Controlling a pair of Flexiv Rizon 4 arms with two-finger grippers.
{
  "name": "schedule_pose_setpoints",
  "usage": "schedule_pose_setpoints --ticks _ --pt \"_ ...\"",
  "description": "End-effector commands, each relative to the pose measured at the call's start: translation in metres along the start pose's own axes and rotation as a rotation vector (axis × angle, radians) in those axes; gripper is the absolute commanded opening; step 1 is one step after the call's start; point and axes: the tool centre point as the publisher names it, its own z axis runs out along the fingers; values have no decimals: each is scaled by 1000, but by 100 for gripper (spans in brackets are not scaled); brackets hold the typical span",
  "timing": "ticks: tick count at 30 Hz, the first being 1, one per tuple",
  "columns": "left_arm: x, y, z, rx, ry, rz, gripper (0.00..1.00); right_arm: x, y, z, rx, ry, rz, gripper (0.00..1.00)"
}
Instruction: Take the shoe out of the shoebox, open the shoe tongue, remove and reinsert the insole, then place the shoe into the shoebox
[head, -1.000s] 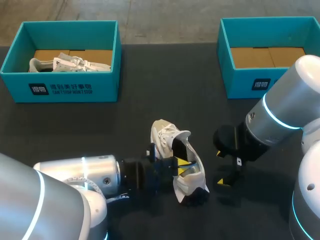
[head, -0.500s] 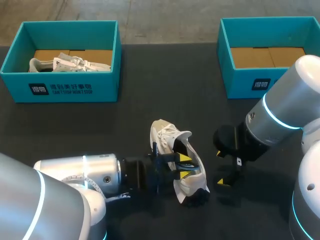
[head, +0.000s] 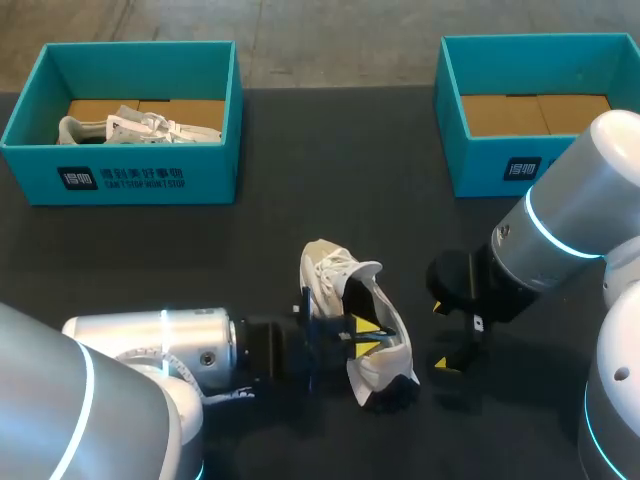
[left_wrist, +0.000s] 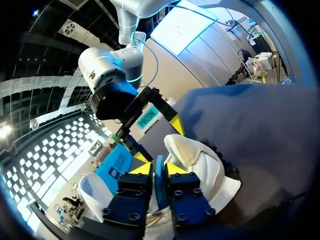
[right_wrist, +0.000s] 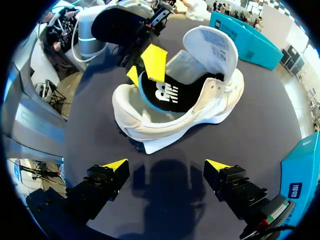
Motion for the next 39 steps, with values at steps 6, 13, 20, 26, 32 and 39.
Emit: schedule_pose_setpoints --ticks 6,13,20,26,32,39 --pt "-1 13 15 -37 17 0 0 1 0 0 1 -3 0 100" --pt "-2 15 13 -48 21 -3 0 1 0 0 1 -3 0 100" --pt "-3 0 -1 -1 48 -8 74 1 0 0 1 -3 0 100" --pt "-6 -9 -13 17 68 23 77 1 0 0 1 -3 0 100" --pt "-12 -15 -22 24 82 37 76 1 0 0 1 -3 0 100" --pt "-20 -16 -33 18 114 63 73 1 0 0 1 -3 0 100"
